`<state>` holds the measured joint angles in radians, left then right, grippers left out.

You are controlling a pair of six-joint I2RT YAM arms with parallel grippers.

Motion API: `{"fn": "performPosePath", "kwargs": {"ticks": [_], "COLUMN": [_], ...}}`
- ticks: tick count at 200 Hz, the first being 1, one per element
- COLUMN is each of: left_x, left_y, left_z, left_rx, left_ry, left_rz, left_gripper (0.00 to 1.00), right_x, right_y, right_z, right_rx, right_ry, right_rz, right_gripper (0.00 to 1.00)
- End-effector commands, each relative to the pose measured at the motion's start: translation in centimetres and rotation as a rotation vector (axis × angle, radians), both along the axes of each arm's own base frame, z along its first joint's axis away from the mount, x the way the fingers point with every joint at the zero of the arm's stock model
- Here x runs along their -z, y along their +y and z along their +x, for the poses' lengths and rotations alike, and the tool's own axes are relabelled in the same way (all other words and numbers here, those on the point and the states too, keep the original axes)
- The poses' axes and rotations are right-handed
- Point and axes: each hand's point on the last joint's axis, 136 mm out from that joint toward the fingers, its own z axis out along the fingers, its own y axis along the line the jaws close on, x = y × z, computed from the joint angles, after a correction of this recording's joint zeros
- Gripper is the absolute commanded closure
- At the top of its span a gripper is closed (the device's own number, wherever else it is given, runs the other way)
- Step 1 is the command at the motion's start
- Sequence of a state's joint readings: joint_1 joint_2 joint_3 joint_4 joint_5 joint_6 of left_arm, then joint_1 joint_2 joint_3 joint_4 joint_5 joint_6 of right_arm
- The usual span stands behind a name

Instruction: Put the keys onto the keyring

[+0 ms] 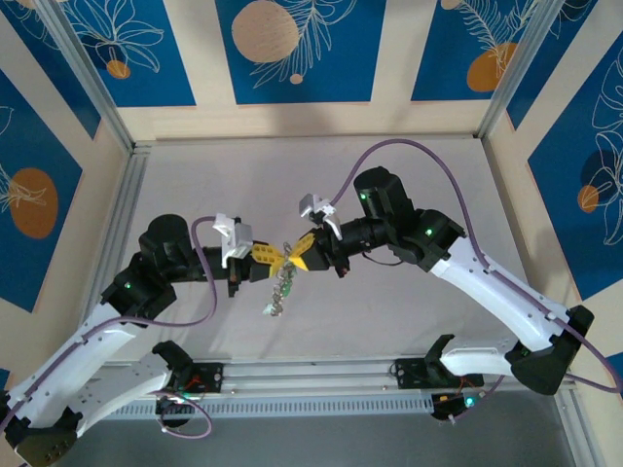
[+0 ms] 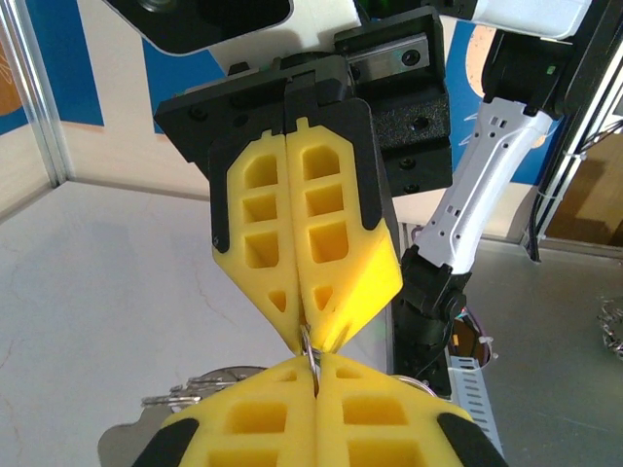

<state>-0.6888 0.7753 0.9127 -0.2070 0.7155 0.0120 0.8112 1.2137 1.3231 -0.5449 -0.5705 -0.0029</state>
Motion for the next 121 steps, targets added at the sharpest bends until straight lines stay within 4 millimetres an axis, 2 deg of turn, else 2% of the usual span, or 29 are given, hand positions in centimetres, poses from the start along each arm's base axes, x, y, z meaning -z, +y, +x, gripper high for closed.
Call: {"fn": "performPosePath", "kwargs": {"ticks": [1, 45, 121], "left_x": [-2.94, -2.99, -3.29], "left_y": [0.28, 0.24, 0.15], "left_z": [-0.97, -0.86, -0.84], "left_rx": [0.027, 0.024, 0.028], "left_ry": [-0.091, -0.096, -0.100], "left_rz": [-0.090, -0.091, -0.101], "left_gripper": [1.00, 1.00, 1.00], "right_x": [0.58, 1.45, 1.02], "right_y": [-0.43, -0.71, -1.13], "right_z": [-0.11, 0.30, -0.40], "right_rx": [0.002, 0.027, -0.012], "right_ry": [0.027, 0.030, 0.016], "right_rz": [-0.010, -0.028, 0.044], "right_gripper": [0.98, 0.97, 0.94]}}
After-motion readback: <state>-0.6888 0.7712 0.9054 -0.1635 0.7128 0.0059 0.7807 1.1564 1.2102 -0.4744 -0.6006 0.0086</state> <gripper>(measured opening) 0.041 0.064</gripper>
